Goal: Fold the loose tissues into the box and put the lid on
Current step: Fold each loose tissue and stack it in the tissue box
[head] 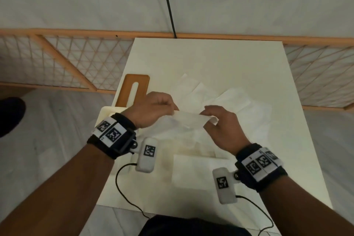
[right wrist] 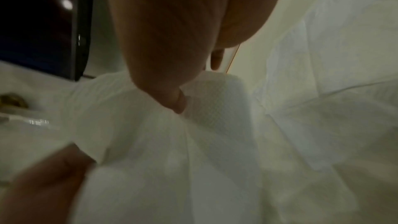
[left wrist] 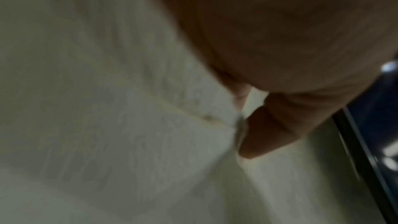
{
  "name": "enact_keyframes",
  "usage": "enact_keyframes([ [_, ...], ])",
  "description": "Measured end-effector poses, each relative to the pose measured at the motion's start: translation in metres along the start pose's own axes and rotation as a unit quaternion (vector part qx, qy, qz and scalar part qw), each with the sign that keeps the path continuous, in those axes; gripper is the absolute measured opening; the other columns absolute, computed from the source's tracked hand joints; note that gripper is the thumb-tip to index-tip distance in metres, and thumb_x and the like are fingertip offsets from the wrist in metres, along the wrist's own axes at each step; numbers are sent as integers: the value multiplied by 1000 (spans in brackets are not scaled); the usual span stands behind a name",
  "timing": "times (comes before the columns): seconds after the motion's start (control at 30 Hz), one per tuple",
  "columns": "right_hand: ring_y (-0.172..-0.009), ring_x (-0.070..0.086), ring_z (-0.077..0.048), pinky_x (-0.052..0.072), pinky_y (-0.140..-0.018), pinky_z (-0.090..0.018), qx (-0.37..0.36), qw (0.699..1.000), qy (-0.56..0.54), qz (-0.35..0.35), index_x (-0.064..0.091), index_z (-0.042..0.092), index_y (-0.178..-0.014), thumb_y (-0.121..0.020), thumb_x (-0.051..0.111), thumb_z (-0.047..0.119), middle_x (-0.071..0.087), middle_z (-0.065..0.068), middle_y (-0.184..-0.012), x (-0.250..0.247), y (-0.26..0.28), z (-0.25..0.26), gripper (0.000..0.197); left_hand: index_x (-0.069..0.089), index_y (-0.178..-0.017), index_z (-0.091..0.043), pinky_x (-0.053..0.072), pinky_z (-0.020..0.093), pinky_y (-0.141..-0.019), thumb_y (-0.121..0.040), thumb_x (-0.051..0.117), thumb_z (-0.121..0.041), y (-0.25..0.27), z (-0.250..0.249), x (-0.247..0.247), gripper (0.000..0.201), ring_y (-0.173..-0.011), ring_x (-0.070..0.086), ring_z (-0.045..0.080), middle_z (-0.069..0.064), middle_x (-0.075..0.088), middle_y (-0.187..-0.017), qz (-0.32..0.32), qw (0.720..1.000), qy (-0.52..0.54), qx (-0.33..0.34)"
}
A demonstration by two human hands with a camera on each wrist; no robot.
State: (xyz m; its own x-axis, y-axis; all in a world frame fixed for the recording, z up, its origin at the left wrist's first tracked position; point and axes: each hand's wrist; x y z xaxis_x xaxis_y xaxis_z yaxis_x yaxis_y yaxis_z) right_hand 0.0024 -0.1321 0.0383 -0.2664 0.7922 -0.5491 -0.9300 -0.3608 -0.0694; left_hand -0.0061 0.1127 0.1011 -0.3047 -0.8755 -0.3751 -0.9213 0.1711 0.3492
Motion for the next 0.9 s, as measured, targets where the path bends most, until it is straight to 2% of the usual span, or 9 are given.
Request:
enact_keyframes([
  [0.1,-71,65,-12,49,-64,-28,119,988,-92,47,70,17,-78,-87,64,6,71,6,-78,-23,-6,12,16,69,-106,-11,48,40,-97,-89,65,-38,10,16,-21,31,-104,68,13,-3,75,-107,-124,988,86,-16],
  [0.2,-70,61,-24,44,-67,-38,209,951,-220,50,66,-2,-83,-89,67,6,66,-12,-78,-38,-5,11,9,58,-131,-25,46,43,-100,-63,75,-70,22,56,-21,83,-119,63,18,-2,67,-128,-82,966,236,-69],
  [0.3,-74,62,-32,45,-70,-44,260,922,-282,48,65,-4,-85,-89,68,4,67,-21,-83,-42,1,7,9,53,-137,-25,53,39,-94,-71,88,-31,32,82,12,74,-118,64,26,9,62,-135,-6,950,294,-104],
  [0.37,-70,64,-30,50,-65,-38,279,911,-300,52,68,-1,-84,-89,67,1,69,-20,-80,-42,7,6,6,56,-133,-16,56,32,-88,-84,74,-1,37,81,40,54,-112,67,26,10,69,-124,-4,965,254,-66],
  [0.5,-63,68,-27,54,-56,-28,298,900,-312,59,70,-6,-90,-87,60,-11,71,-20,-78,-41,17,3,11,70,-105,-6,57,42,-86,-90,70,-12,30,85,61,16,-102,69,35,11,75,-102,-148,950,264,-80],
  [0.57,-66,69,-26,56,-57,-28,300,902,-304,60,70,-8,-93,-87,60,-10,72,-20,-81,-40,20,2,12,67,-99,-5,53,47,-85,-88,69,-17,23,84,62,17,-99,66,40,18,71,-100,-166,932,309,-91],
  [0.67,-70,71,-30,57,-61,-33,310,898,-306,61,73,-7,-90,-87,61,-10,73,-24,-85,-36,22,0,12,61,-111,-9,56,40,-82,-94,61,-3,18,78,60,18,-100,69,34,20,70,-109,-163,912,363,-100],
  [0.73,-69,69,-32,56,-63,-34,324,888,-321,54,74,-6,-86,-87,61,-9,72,-25,-83,-34,22,-1,14,61,-118,-10,58,41,-82,-89,65,4,18,77,57,32,-100,71,32,18,72,-110,-159,916,352,-106],
  [0.9,-63,64,-27,51,-62,-33,347,877,-333,17,66,-5,-77,-96,60,8,69,-19,-75,-31,25,-7,23,65,-101,-22,57,45,-91,-77,84,-16,18,81,53,32,-99,70,25,3,74,-104,-214,936,248,-129],
])
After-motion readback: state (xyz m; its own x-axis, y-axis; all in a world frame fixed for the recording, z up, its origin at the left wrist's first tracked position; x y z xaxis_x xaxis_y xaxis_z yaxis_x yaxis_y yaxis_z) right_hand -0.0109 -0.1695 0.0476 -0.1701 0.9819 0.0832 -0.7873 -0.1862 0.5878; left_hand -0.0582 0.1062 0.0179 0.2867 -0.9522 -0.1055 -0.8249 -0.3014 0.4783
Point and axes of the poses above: each hand's wrist, its own y-axis away from the middle knuckle, its own x-axis out of the palm, z = x × y
